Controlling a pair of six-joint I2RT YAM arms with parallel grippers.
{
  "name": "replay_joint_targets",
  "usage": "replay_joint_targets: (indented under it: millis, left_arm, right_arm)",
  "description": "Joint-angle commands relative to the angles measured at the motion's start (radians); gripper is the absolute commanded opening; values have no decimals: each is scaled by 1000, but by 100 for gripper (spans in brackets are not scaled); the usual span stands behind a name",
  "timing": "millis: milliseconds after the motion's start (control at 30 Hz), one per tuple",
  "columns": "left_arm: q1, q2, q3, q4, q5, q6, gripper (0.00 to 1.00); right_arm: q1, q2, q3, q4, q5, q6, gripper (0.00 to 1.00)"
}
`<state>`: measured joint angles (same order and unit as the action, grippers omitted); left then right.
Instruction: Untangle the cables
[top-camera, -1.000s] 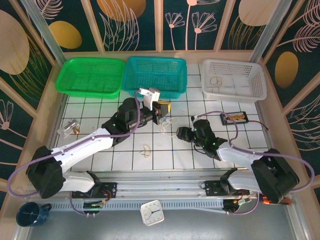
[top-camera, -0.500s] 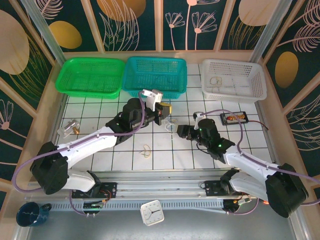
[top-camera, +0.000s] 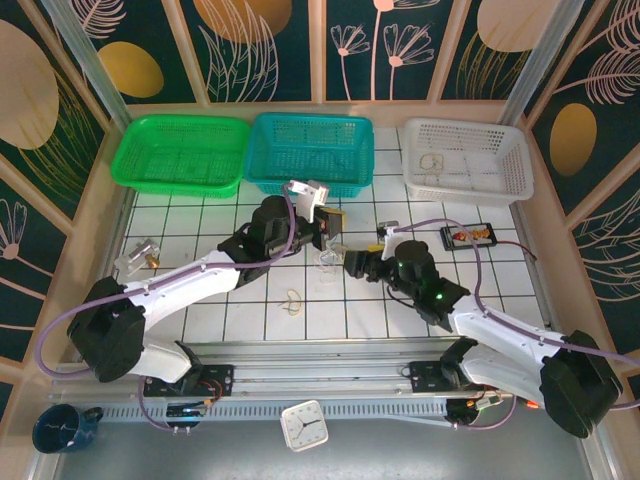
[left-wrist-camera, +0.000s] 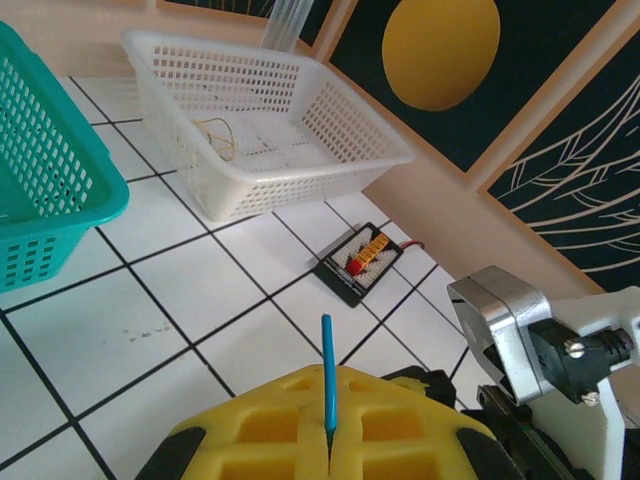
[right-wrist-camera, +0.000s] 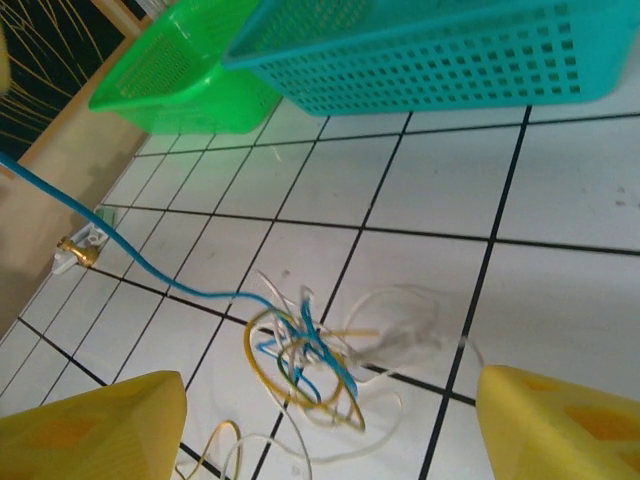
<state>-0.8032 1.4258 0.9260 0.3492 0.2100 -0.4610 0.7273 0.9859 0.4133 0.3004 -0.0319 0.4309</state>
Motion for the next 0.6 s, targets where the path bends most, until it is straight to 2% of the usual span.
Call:
replay_joint_targets:
  millis: [0, 200, 367, 433, 567]
  left_arm:
    - [8, 14, 37, 47, 33, -27, 0]
    - [8, 29, 66, 58, 66, -58, 0]
    - [8, 33, 92, 71, 89, -90, 0]
    - [8, 29, 104, 76, 100, -107, 0]
    - [7, 5, 127, 80, 109, -136, 0]
  right_arm:
    - [9, 25, 54, 105, 44, -44, 77]
    - [8, 155, 101, 213, 44, -79, 78]
    - [6, 285, 120, 332, 109, -85, 75]
    - [1, 336, 111, 392, 134, -67, 70]
    - [-2, 416, 77, 489, 182, -14, 51]
